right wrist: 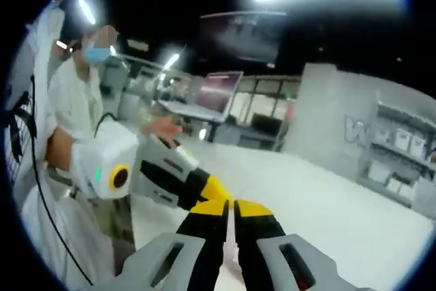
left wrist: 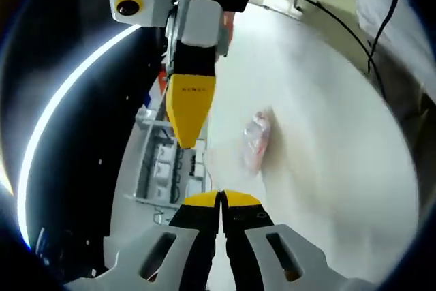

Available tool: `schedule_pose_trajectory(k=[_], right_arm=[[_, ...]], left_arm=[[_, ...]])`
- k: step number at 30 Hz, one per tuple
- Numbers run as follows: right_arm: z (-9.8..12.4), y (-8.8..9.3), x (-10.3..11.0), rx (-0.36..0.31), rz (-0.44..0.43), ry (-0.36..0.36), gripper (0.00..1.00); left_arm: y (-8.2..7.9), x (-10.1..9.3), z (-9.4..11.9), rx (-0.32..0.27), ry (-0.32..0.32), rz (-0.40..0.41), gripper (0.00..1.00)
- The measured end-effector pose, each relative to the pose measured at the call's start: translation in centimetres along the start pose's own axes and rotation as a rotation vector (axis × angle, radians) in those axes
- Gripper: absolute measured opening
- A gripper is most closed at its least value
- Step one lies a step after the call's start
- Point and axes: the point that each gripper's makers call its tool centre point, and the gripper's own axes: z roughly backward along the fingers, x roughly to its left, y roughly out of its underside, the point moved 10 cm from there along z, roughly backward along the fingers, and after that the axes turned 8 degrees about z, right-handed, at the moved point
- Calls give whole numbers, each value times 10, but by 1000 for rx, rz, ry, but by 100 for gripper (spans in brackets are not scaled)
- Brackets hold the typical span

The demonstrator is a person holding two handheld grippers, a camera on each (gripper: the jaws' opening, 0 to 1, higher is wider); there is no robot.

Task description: Open the resealable bag by pulling the two sides of the seal apart until the entire bag opening is separated and visibly accessible.

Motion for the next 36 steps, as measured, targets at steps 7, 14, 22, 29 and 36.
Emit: schedule_pose_trajectory(k=[7, 14, 22, 29, 36], right_arm=[[-12, 2, -24, 77, -110, -52, 1], [-20, -1, -33, 123, -148, -94, 1], [-26, 0, -31, 160, -216, -152, 3], [-25, 3, -32, 190, -237, -160, 5], [-23, 5, -32, 208, -258, -167, 5]], left_arm=[[-4, 6, -1, -10, -6, -41, 0], [-1, 7, -1, -7, -9, -65, 0], [-3, 9, -1, -2, -8, -104, 0], [-5, 13, -1, -4, -13, -144, 0], [-5, 14, 0, -6, -19, -159, 0]])
